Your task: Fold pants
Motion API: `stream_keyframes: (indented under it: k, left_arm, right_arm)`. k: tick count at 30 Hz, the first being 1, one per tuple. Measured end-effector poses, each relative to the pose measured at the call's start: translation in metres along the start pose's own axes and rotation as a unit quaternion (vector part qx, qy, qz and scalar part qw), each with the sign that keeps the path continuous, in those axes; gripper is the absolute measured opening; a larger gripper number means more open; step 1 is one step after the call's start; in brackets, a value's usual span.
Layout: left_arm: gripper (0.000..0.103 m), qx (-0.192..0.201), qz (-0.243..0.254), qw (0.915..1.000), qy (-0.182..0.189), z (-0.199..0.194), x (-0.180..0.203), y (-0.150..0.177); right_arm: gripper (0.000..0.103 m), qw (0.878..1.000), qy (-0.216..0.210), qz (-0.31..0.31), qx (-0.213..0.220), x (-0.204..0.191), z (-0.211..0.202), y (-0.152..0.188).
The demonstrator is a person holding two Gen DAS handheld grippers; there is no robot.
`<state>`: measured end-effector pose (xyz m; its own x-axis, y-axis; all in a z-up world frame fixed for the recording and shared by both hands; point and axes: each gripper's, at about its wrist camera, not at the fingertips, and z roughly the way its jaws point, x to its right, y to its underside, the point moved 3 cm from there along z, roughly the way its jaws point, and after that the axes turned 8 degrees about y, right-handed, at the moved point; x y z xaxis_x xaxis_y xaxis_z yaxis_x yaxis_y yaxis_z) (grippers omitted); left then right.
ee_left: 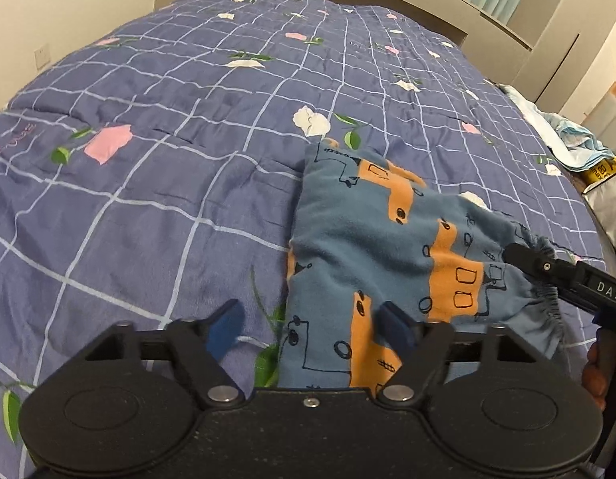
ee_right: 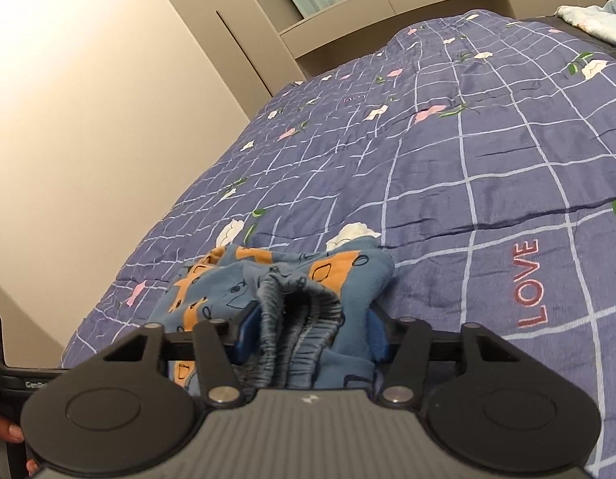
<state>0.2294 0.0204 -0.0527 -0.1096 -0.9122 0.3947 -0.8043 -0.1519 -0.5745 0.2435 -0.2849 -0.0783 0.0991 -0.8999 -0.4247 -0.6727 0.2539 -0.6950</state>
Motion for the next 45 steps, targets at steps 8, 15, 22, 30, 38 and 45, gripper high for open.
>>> stream_keyframes:
  k: [8, 15, 22, 30, 38, 45]
  left_arm:
    - [0.030, -0.006, -0.009, 0.9997, 0.023, 0.001, 0.004, -0.003]
    - [0.017, 0.026, -0.003, 0.9990, 0.036, -0.013, 0.018, -0.015]
    - [0.017, 0.048, 0.023, 0.9966, 0.062, 0.002, 0.050, -0.046]
    - [0.018, 0.038, 0.037, 0.9961, 0.070, 0.043, 0.086, -0.056]
    - [0.020, 0.021, 0.031, 0.9977, 0.056, 0.055, 0.083, -0.050]
    - [0.057, 0.038, 0.037, 0.9975, 0.047, 0.042, 0.088, -0.052]
  right_arm:
    - [0.036, 1.000, 0.004, -0.003, 0.007, -0.006, -0.004, -0.002]
    - [0.024, 0.997, 0.011, -0.061, 0.037, -0.029, -0.019, -0.014]
    - [0.024, 0.993, 0.036, -0.082, 0.078, -0.027, -0.030, -0.044]
    - [0.026, 0.990, 0.083, -0.072, 0.084, 0.011, -0.026, -0.072]
    - [0.033, 0.992, 0.097, -0.054, 0.057, 0.038, -0.012, -0.059]
    - [0.069, 0.991, 0.106, -0.052, 0.063, 0.038, -0.017, -0.057]
